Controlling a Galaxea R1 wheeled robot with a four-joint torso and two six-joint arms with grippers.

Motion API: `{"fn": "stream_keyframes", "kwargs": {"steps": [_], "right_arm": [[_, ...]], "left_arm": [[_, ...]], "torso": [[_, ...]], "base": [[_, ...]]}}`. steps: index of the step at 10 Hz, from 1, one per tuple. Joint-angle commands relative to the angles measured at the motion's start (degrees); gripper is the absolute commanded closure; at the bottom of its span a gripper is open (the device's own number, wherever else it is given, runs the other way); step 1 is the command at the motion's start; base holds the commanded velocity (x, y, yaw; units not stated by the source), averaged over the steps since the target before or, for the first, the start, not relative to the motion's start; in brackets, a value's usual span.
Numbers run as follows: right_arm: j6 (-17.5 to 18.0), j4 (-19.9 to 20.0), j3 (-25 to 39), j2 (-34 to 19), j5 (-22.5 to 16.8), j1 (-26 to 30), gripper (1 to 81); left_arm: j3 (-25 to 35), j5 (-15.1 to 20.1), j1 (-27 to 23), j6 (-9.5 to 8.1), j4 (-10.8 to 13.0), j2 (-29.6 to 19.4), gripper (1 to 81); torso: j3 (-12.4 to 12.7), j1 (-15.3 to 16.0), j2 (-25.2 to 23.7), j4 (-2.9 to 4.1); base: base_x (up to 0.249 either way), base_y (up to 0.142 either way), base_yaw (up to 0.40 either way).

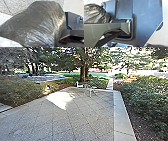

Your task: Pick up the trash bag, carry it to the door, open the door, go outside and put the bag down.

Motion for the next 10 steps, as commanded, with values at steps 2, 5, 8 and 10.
{"fn": "stream_keyframes", "kwargs": {"steps": [2,5,8,10], "right_arm": [[-0.5,-0.5,1.4,1.2,-3.3,2.6,1.0],[-0.5,-0.3,7.2,-2.3,-3.3,2.6,1.0],[-0.5,-0.4,9.2,-3.8,-3.3,2.4,1.0],[-0.5,-0.4,9.1,-3.8,-3.3,2.4,1.0]], "left_arm": [[9.2,6.7,-6.0,0.28,-1.8,-5.6,81.1],[16.8,8.3,-8.4,0.28,-3.1,-11.1,81.1],[23.0,12.1,-14.2,0.28,-7.7,-17.1,81.1],[23.0,15.0,-20.2,0.19,-10.3,-18.8,81.1]], "torso": [[0.0,0.0,0.0,0.29],[-4.3,0.0,0.0,0.24],[-9.0,0.0,0.0,0.24],[-12.8,0.0,0.0,0.24]], "base": [[0.0,0.0,0.0],[0.0,0.0,0.0],[0.0,0.0,0.0],[0.0,0.0,0.0]]}}
